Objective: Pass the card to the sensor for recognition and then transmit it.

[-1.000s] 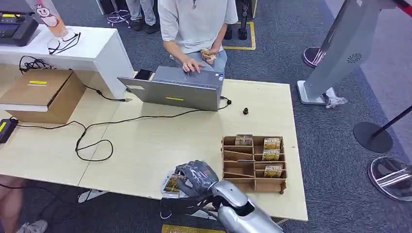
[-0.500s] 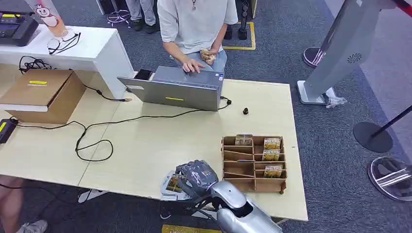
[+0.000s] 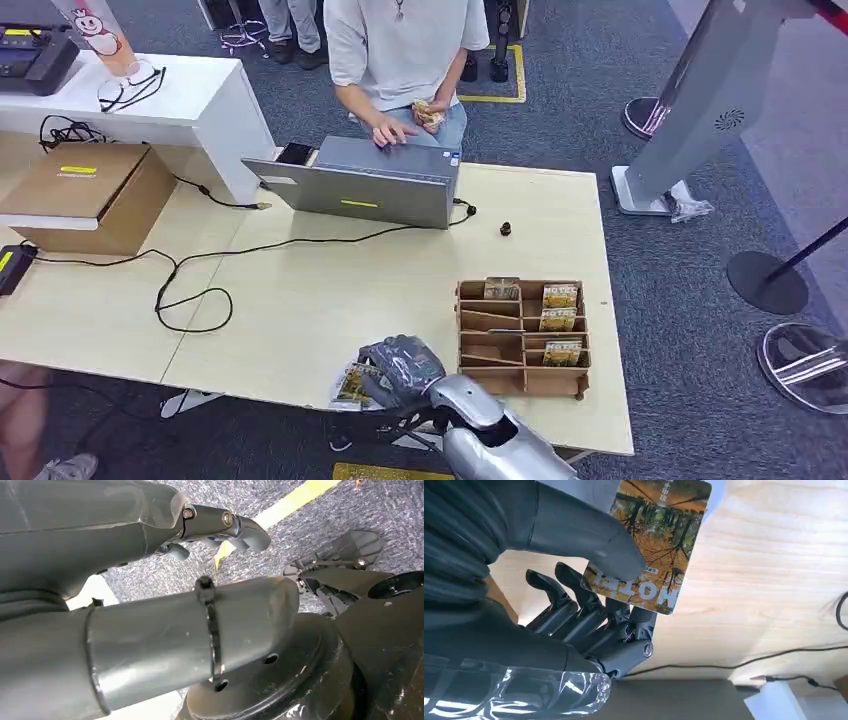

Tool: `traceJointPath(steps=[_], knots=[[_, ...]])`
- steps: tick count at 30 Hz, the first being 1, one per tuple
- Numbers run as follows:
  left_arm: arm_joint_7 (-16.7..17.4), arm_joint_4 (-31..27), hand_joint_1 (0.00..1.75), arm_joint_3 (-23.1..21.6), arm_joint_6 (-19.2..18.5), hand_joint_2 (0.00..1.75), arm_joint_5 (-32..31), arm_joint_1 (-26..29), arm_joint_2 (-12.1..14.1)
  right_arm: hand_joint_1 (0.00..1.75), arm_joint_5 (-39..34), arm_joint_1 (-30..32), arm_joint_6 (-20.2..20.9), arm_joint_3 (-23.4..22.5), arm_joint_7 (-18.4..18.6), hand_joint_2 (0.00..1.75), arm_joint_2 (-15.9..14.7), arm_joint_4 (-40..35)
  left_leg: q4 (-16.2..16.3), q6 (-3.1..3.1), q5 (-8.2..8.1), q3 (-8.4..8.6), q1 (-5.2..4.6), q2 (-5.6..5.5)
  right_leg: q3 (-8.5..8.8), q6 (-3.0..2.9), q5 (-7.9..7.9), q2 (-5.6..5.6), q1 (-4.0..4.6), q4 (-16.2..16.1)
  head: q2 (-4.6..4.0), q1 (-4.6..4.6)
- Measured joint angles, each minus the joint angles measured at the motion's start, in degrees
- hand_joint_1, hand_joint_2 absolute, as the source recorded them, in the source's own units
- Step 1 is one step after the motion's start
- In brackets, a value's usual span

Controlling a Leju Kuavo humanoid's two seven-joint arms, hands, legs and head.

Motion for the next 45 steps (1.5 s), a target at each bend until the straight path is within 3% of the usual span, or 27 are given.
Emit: traceJointPath(steps=[27, 39, 45], knots=[[0.1, -1.5, 0.00, -0.6, -1.3, 0.00, 0.9, 1.0, -0.3, 1.75, 0.2, 0.1, 0.3, 0.0, -0.5, 1.75, 0.4, 1.1, 0.0, 0.00, 0.00, 0.00, 0.00, 0.00, 0.00, 0.00, 0.00, 0.00, 0.00, 0.0, 0.00, 0.00], [-1.0, -2.4, 0.00, -0.7, -1.6, 0.00, 1.3, 1.9, -0.6, 1.75, -1.1, 1.9, -12.4, -0.6, -8.3, 1.75, 0.2, -3.0, 0.0, 0.00, 0.00, 0.00, 0.01, 0.01, -0.02, 0.00, 0.00, 0.02, 0.00, 0.0, 0.00, 0.00], [-1.2, -2.4, 0.00, -0.7, -1.4, 0.00, 1.3, 1.9, -0.5, 1.75, -2.2, 2.2, -13.9, -0.6, -9.1, 1.75, 0.1, -4.9, 0.0, 0.00, 0.00, 0.00, 0.01, 0.02, -0.02, 0.00, 0.00, 0.02, 0.00, 0.0, 0.00, 0.00]])
